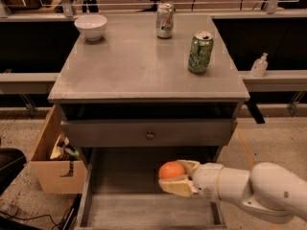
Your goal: Place orange into middle drawer
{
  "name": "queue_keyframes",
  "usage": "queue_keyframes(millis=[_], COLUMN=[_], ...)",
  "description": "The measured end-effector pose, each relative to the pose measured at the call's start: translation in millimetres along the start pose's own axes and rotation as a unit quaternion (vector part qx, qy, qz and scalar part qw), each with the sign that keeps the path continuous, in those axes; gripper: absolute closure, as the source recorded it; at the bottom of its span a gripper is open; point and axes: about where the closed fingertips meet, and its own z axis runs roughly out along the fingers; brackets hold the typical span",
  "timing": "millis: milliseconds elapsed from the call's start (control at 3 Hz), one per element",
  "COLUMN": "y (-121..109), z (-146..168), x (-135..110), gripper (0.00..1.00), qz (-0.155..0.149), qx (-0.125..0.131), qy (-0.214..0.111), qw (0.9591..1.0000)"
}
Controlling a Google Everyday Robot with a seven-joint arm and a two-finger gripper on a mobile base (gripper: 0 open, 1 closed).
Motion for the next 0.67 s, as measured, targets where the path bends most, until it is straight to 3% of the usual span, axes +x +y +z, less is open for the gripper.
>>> queue_keyframes(millis=[667], y=[-12.6], z=[119.0], x=[37.5], gripper=[1.00], qz=[-0.024], qx=[-0.029], qy=[-0.010], qw=[0.9993])
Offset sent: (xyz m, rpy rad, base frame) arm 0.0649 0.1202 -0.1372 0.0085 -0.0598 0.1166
